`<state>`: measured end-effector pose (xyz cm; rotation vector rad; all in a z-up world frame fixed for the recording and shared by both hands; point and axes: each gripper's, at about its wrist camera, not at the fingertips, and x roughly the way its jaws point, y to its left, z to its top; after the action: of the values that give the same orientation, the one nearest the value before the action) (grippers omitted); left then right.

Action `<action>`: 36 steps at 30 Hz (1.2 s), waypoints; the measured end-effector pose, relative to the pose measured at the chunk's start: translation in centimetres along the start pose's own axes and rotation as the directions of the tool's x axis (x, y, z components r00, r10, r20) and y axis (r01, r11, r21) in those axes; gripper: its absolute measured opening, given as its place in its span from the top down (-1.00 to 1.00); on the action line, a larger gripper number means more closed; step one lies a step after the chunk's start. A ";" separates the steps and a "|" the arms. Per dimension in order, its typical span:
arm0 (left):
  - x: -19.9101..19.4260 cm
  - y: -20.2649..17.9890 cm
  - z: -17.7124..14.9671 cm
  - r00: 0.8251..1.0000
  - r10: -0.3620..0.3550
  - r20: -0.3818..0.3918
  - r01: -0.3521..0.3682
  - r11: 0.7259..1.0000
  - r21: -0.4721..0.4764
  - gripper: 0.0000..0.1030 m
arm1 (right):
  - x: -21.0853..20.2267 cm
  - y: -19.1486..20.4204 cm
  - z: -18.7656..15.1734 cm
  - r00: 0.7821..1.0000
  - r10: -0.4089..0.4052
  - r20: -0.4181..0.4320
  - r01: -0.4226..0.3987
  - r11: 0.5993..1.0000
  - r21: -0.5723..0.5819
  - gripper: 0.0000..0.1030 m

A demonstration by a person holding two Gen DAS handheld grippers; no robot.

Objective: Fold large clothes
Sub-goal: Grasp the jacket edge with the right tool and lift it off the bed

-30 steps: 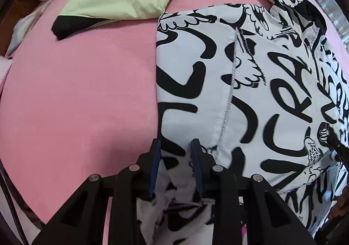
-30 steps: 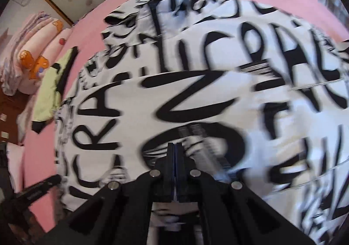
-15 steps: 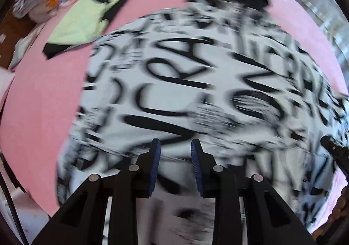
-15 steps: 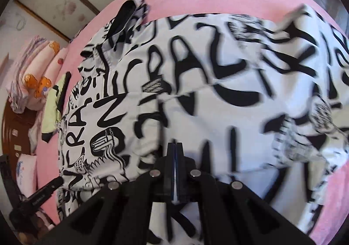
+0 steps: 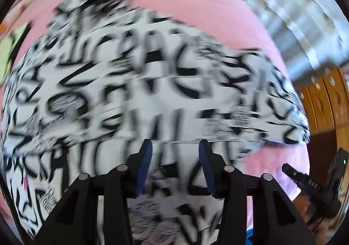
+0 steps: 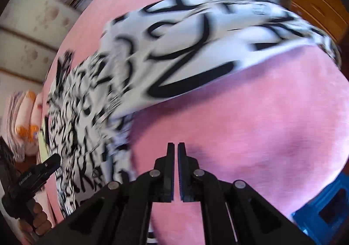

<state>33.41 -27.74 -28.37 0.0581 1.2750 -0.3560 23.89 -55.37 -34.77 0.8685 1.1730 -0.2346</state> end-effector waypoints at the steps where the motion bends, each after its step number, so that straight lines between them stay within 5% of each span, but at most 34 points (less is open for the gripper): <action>1: 0.0 -1.2 0.1 1.000 -0.005 0.000 0.005 1.000 0.029 0.07 | -0.7 -2.0 0.4 1.000 -0.006 0.019 0.005 0.999 0.050 0.94; 8: 1.5 -8.2 0.8 0.996 -0.049 -0.069 0.060 0.985 0.161 0.06 | -3.8 -11.0 2.4 0.986 -0.080 0.143 0.039 0.963 0.268 0.94; 13: 2.4 -11.6 0.9 0.989 -0.068 -0.128 0.097 0.967 0.237 0.05 | -3.3 -13.9 3.6 0.977 -0.017 0.211 -0.061 0.931 0.359 0.94; 16: 2.6 -13.1 1.0 0.989 -0.051 -0.139 0.090 0.953 0.291 0.05 | -3.2 -14.9 4.5 0.964 0.019 0.264 -0.117 0.924 0.363 0.62; 18: 2.8 -13.8 1.2 0.989 -0.037 -0.141 0.081 0.944 0.319 0.05 | -3.4 -15.3 5.4 0.952 0.047 0.301 -0.157 0.924 0.350 0.24; 23: 3.9 -14.8 1.8 0.986 -0.015 -0.169 0.073 0.937 0.340 0.05 | -3.2 -16.9 7.2 0.929 0.083 0.362 -0.236 0.884 0.403 0.10; 28: 4.7 -15.7 2.7 0.983 -0.026 -0.183 0.085 0.941 0.326 0.05 | -2.9 -20.3 9.5 0.908 0.092 0.409 -0.314 0.796 0.518 0.10; 31: 5.0 -16.1 3.1 0.981 -0.038 -0.190 0.097 0.946 0.311 0.05 | -2.3 -21.5 11.0 0.920 0.074 0.384 -0.296 0.773 0.561 0.10; 36: 5.3 -16.6 3.5 0.977 -0.067 -0.204 0.124 0.951 0.283 0.05 | -1.1 -21.2 12.6 0.954 0.027 0.299 -0.198 0.806 0.557 0.07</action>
<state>33.04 -45.46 -29.77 0.2914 1.4104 -0.6360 20.03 -78.58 -42.38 1.3938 0.7774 -0.6233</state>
